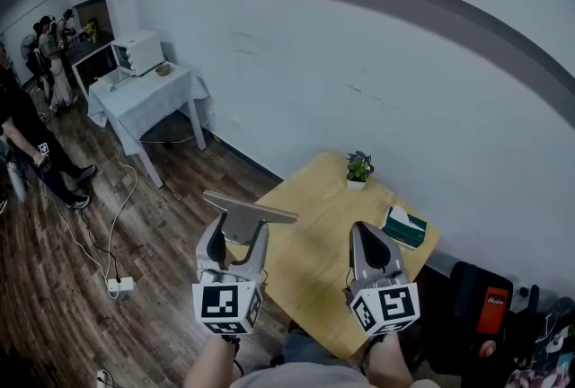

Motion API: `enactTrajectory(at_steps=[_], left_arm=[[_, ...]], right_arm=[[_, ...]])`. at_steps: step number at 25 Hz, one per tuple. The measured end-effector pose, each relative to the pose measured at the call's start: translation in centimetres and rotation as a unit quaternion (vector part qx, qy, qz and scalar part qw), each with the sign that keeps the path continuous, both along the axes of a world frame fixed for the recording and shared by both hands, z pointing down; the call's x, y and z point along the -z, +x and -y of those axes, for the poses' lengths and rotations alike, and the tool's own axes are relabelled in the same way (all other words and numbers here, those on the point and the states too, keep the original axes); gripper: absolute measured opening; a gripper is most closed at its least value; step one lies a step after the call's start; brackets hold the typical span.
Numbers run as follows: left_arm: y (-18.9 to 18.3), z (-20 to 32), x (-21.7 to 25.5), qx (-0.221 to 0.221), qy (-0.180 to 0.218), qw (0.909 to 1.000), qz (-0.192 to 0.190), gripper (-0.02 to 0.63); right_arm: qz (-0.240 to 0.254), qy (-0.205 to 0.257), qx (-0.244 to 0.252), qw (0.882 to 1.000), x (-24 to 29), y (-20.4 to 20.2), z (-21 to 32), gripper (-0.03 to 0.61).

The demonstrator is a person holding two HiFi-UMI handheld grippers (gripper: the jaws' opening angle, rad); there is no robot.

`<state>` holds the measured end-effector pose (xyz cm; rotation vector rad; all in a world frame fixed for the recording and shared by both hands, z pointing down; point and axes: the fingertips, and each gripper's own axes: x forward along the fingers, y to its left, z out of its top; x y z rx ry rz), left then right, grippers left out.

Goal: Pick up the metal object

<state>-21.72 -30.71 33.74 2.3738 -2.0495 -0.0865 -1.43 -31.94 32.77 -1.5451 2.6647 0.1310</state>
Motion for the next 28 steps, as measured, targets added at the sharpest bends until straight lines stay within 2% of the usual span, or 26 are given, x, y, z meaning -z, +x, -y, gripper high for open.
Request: enactTrajectory(at_steps=[16, 28], left_arm=[[-0.6, -3.5, 2.1, 0.014, 0.034, 0.9993, 0.002, 0.304], [0.0, -5.5, 2.3, 0.016, 0.041, 0.999, -0.004, 0.304]], right_arm=[[-0.011, 0.014, -0.007, 1.0, 1.0, 0.3, -3.5, 0.0], [-0.024, 0.019, -0.007, 1.0, 1.1, 0.8, -5.7, 0.0]])
